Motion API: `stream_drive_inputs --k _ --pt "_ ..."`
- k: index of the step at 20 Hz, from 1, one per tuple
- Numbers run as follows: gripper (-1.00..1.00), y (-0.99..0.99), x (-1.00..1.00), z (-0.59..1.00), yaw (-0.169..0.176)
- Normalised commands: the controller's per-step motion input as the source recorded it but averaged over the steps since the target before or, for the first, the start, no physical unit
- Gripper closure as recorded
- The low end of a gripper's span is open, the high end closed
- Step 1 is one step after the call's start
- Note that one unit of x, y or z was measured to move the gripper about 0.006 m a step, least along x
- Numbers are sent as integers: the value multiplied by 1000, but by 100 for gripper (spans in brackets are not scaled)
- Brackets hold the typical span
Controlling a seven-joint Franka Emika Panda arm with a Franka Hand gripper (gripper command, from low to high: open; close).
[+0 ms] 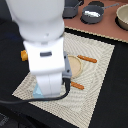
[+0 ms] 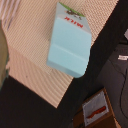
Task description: Interact with the objects in diverse but meaningful ways.
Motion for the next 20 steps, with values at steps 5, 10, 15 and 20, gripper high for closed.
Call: stream_drive_inputs --k 5,10,15,20 --pt "-100 527 -809 67 64" --pt "-100 527 -857 0 71" --pt "-100 542 -867 -34 66" --pt "-100 479 -877 -218 57"
